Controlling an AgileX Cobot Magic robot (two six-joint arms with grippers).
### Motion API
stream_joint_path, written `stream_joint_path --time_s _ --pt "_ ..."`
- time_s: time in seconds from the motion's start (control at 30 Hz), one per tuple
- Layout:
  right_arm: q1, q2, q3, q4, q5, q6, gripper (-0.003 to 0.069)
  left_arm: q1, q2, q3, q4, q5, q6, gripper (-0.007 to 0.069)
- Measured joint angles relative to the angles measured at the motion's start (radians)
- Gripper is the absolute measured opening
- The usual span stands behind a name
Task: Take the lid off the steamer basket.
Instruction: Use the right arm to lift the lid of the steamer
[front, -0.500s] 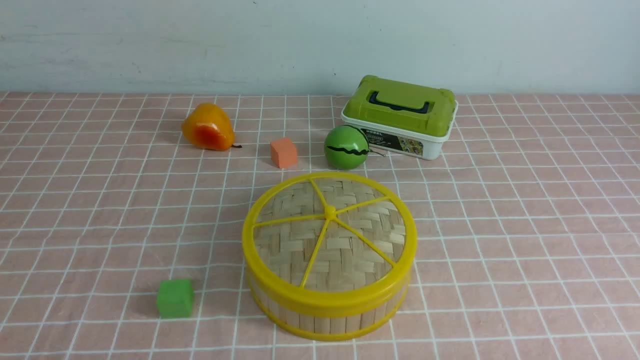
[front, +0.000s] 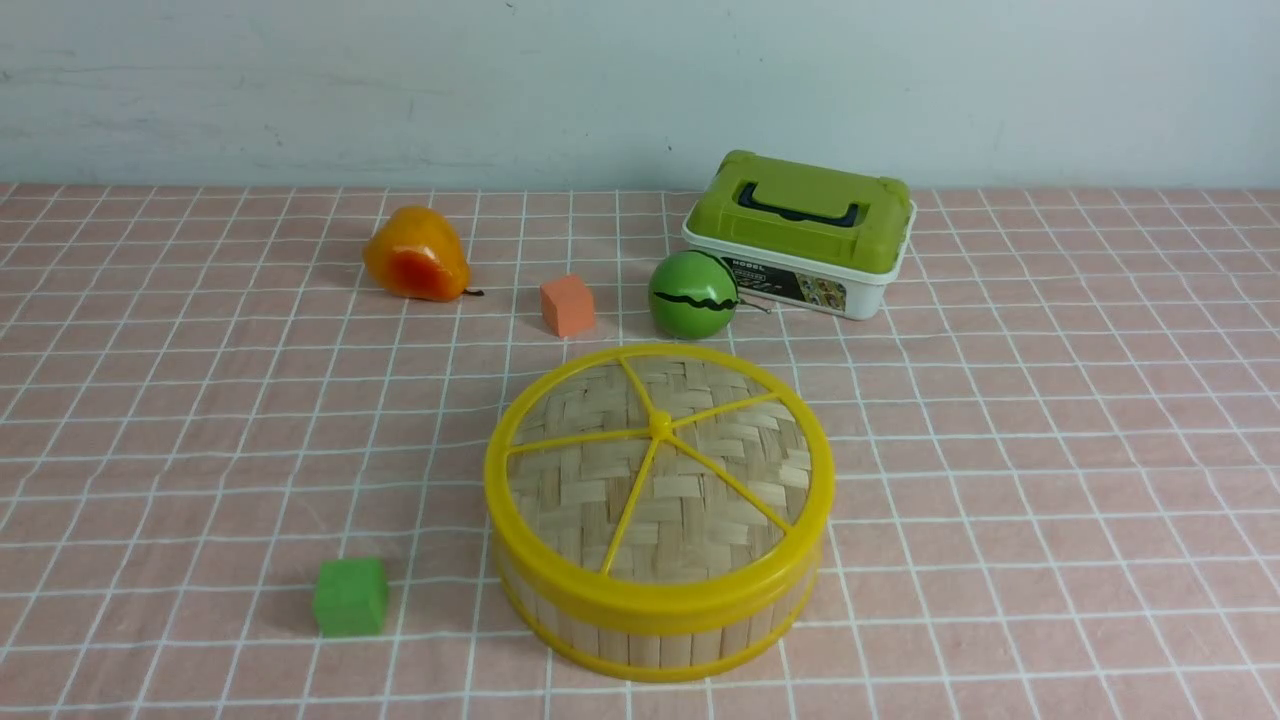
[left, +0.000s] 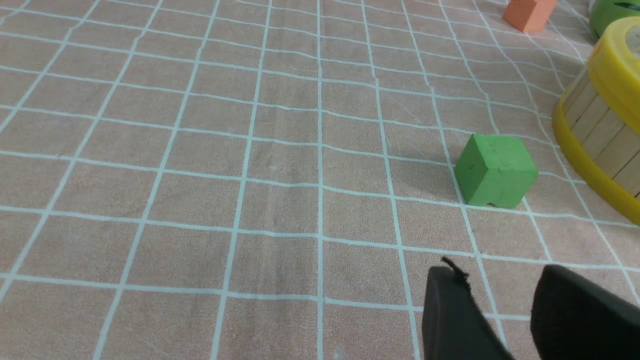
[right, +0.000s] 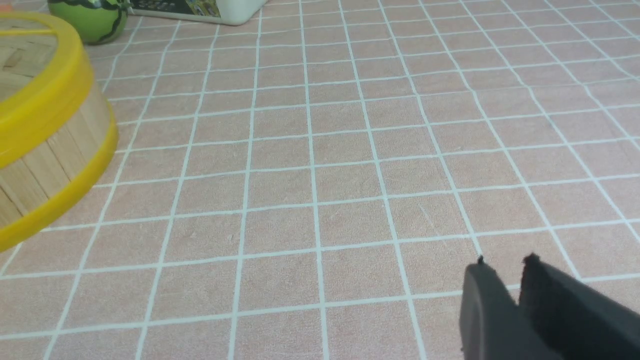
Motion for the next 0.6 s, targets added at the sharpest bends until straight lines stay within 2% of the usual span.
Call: stream_joint_path --time_s 0.6 --pt "0.000 0.000 0.000 0.000 0.001 0.000 0.0110 0.000 0.000 0.000 0.000 0.000 0.000 0.0239"
